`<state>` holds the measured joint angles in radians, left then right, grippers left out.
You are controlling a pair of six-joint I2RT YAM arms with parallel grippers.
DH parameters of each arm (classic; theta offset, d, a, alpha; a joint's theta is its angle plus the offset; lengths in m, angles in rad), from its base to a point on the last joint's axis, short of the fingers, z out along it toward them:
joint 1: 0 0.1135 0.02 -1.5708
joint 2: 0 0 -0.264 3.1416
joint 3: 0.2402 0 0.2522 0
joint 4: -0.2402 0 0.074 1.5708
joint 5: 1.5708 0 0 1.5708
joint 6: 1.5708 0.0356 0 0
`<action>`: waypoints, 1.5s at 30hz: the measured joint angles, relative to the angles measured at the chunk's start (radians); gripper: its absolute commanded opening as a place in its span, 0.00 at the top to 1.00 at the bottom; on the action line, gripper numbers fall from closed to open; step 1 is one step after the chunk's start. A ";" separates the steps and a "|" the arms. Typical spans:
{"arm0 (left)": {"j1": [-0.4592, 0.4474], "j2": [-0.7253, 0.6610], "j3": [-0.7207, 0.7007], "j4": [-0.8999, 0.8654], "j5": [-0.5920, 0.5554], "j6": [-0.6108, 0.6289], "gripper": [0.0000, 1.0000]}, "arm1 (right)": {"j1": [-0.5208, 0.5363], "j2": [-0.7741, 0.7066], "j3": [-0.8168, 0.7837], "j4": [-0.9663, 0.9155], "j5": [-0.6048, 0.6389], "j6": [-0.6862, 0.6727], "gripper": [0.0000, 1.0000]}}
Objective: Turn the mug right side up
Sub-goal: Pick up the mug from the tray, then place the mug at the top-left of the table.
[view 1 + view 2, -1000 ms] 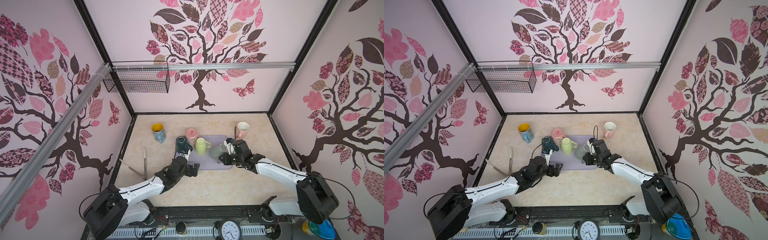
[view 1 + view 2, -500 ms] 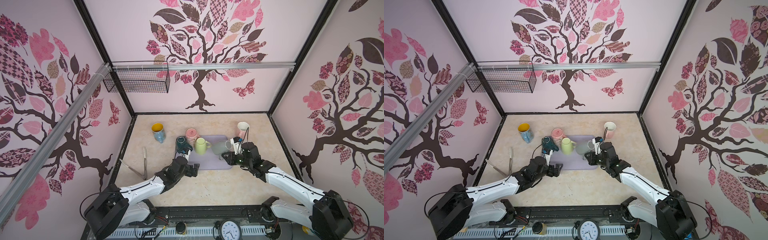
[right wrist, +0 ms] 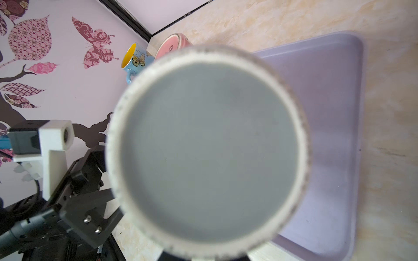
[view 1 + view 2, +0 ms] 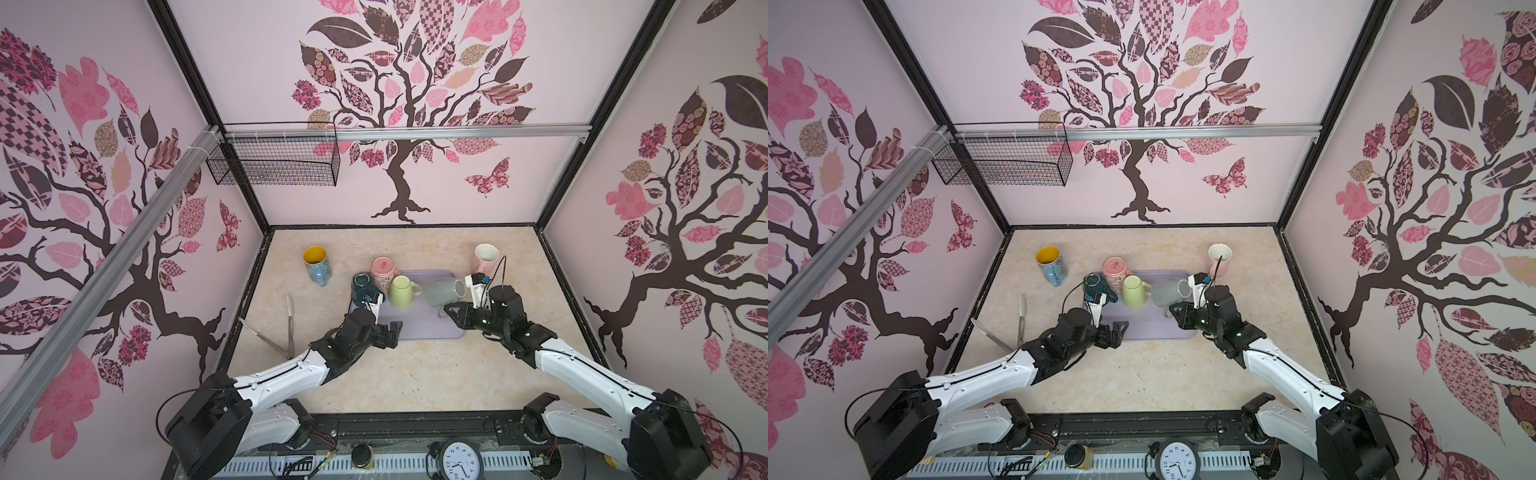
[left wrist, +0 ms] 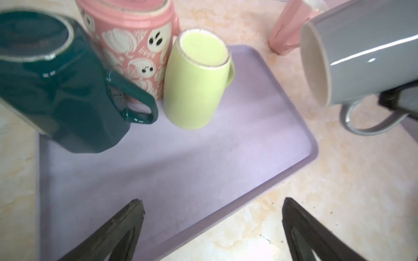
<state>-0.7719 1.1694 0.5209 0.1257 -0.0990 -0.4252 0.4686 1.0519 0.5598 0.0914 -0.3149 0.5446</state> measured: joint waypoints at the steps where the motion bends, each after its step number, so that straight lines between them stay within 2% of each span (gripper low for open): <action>1: 0.000 -0.014 0.014 0.001 0.012 -0.005 0.02 | 0.000 -0.010 0.000 0.000 -0.001 0.002 1.00; 10: 0.000 -0.095 0.094 0.000 0.080 -0.049 0.02 | -0.001 -0.082 0.000 0.008 -0.011 0.040 1.00; 19: 0.000 -0.107 0.132 0.064 0.233 -0.107 0.02 | -0.001 -0.084 0.008 0.076 -0.095 0.103 1.00; 25: 0.000 -0.137 0.132 0.097 0.282 -0.132 0.02 | -0.001 -0.077 0.008 0.158 -0.146 0.147 1.00; 38: 0.000 -0.074 0.132 0.153 0.359 -0.189 0.02 | -0.001 -0.048 0.008 0.304 -0.220 0.207 1.00; 45: -0.001 -0.043 0.132 0.183 0.384 -0.206 0.06 | -0.001 -0.047 0.000 0.385 -0.246 0.246 1.00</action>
<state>-0.7731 1.1259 0.6529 0.3084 0.2852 -0.6315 0.4679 1.0054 0.5602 0.4767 -0.5606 0.7906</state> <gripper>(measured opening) 0.944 0.175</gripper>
